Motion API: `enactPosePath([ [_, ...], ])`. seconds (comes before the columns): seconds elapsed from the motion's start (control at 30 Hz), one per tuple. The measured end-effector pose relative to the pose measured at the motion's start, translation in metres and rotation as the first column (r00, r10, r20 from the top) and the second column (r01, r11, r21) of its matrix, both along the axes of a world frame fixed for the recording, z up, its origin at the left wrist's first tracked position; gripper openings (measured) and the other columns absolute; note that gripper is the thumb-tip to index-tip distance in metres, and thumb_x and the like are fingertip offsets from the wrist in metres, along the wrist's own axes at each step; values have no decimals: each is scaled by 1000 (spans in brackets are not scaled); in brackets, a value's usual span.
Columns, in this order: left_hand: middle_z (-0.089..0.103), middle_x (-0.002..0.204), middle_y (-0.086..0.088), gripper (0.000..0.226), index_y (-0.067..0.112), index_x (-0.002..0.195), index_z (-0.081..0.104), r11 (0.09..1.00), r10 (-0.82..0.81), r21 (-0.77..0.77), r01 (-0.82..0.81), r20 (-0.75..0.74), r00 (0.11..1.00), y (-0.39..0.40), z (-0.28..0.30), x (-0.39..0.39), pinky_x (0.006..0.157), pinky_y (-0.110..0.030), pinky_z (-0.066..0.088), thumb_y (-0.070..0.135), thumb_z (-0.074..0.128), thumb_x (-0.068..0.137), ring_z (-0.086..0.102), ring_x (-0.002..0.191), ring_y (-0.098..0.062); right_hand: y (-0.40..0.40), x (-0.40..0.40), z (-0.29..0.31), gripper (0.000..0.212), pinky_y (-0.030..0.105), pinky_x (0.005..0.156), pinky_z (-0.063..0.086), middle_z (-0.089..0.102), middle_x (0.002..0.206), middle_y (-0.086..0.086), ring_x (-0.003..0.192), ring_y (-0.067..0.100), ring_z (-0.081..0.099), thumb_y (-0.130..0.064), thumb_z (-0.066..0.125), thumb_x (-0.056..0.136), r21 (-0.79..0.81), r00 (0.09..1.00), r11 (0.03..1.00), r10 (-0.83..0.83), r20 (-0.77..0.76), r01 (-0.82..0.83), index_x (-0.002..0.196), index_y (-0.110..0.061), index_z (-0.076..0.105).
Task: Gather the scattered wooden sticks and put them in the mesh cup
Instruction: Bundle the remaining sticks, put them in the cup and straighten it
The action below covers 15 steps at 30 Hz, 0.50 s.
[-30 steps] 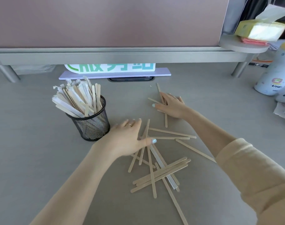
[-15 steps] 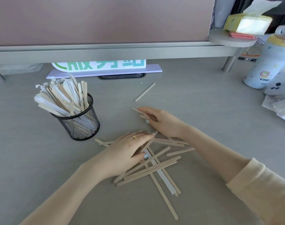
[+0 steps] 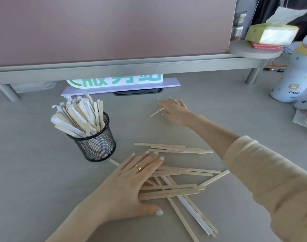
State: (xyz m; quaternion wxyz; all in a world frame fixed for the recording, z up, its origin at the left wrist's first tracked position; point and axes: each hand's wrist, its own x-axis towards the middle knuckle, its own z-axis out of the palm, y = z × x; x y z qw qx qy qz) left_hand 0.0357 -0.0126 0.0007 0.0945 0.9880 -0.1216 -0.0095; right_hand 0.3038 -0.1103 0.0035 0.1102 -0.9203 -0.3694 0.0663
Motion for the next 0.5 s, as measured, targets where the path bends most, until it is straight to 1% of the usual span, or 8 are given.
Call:
enactPosePath([
  [0.07, 22, 153, 5, 104, 28, 148, 11, 998, 49, 47, -47, -46, 998, 4, -6, -6, 109, -32, 5, 90, 28, 66, 9, 140, -7, -5, 7, -6, 49, 47, 115, -7, 15, 157, -4, 146, 19, -1, -32, 30, 98, -95, 998, 994, -57, -21, 55, 145, -24, 21],
  [0.13, 18, 155, 5, 104, 30, 148, 7, 996, 85, 21, -84, -58, 995, 5, -13, -6, 108, -33, 2, 90, 28, 66, 2, 140, -5, -10, 7, -10, 49, 48, 115, -7, 18, 156, -4, 146, 19, 2, -38, 30, 97, -40, 997, 996, -77, -30, 76, 144, -26, 24],
  [0.17, 20, 155, 4, 102, 30, 148, 10, 995, 97, 26, -96, -50, 994, 4, -14, -5, 108, -34, 3, 90, 26, 67, 3, 139, -5, -12, 6, -11, 46, 48, 116, -5, 24, 154, -1, 145, 20, 9, -37, 33, 97, 10, 997, 997, -75, -21, 76, 142, -26, 30],
  [0.23, 19, 155, 6, 101, 29, 147, 13, 993, 121, 14, -121, -46, 992, -2, -11, 0, 109, -34, 3, 90, 19, 67, 2, 138, -3, -17, -3, -9, 38, 46, 115, 5, 42, 141, 4, 135, 23, 32, -31, 39, 96, 113, 998, 992, -60, 22, 57, 132, -25, 47],
  [0.3, -9, 153, 16, 103, 35, 146, -4, 989, 146, -26, -147, -37, 989, -8, -11, 4, 112, -28, -11, 90, 14, 60, -18, 135, 4, -23, -15, -8, 28, 39, 107, 25, 54, 123, 5, 116, 23, 50, -23, 46, 93, 204, 998, 979, -40, 39, 32, 117, -23, 61],
  [0.37, -29, 144, 21, 105, 36, 141, -20, 985, 167, -28, -169, -62, 984, -13, -9, 6, 110, -25, -20, 87, 12, 55, -30, 131, 6, -33, -29, -6, 23, 33, 91, 40, 58, 111, 5, 99, 22, 56, -18, 49, 90, 261, 1000, 965, -27, -6, 28, 105, -21, 66],
  [0.43, -33, 144, 20, 104, 34, 138, -25, 981, 190, -27, -191, -40, 981, -16, -10, 8, 111, -26, -20, 86, 11, 55, -31, 133, 4, -43, -44, -5, 20, 35, 84, 47, 60, 104, 5, 88, 18, 54, -15, 52, 88, 292, 999, 956, -8, -54, 24, 99, -18, 68],
  [0.5, -30, 147, 18, 106, 32, 140, -24, 977, 204, -51, -205, -14, 979, -19, -12, 10, 112, -26, -19, 86, 14, 57, -27, 136, 1, -54, -60, -3, 17, 36, 83, 48, 60, 98, 3, 83, 15, 52, -15, 55, 87, 302, 996, 953, 19, -85, 8, 96, -17, 68],
])
